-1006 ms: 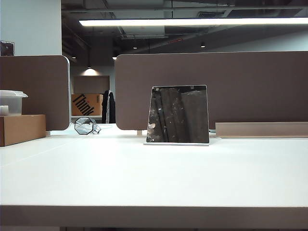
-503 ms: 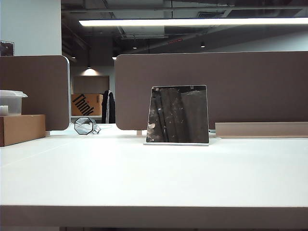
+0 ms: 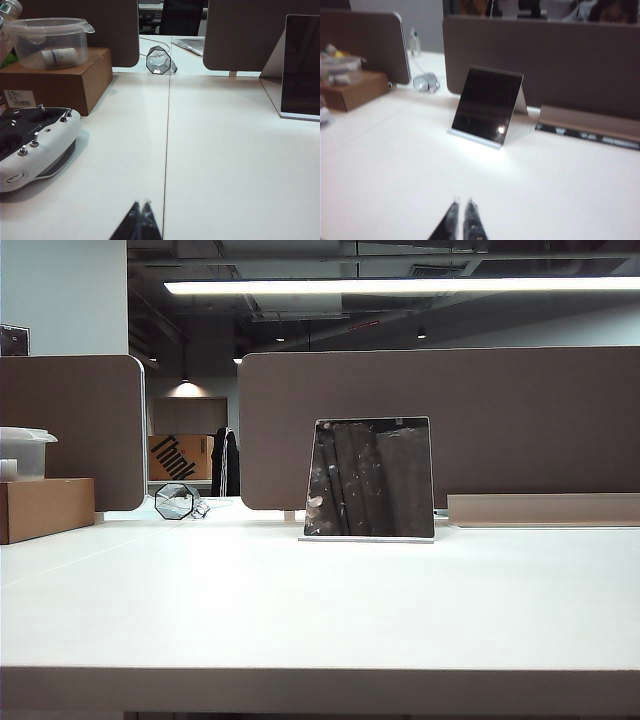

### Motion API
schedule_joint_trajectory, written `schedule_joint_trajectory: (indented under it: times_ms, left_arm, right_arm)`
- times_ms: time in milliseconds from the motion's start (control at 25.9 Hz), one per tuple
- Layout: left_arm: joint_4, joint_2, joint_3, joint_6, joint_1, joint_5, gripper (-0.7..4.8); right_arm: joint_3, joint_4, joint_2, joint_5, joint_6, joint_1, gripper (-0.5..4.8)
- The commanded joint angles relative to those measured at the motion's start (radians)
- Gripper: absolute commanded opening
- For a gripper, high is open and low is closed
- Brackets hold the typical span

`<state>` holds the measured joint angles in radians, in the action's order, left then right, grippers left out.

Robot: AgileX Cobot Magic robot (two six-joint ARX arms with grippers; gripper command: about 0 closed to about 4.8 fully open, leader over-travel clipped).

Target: Push the center of the mirror on the table forward to move it for a short distance.

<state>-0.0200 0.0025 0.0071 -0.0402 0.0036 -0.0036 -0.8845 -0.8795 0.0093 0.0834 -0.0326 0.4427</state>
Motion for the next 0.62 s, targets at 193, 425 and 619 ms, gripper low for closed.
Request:
schedule_joint_trajectory:
  times_ms: [193, 425, 619]
  left_arm:
    - [0.006, 0.000, 0.000, 0.003, 0.002, 0.001, -0.05]
    - [0.006, 0.000, 0.000, 0.003, 0.002, 0.001, -0.05]
    - [0.006, 0.000, 0.000, 0.003, 0.002, 0.001, -0.05]
  right_arm:
    - [0.000, -0.120, -0.004, 0.080, 0.010, -0.001, 0.28]
    - [0.002, -0.090, -0.004, 0.166, -0.014, -0.001, 0.28]
    - [0.126, 0.075, -0.004, 0.187, 0.022, -0.047, 0.27]
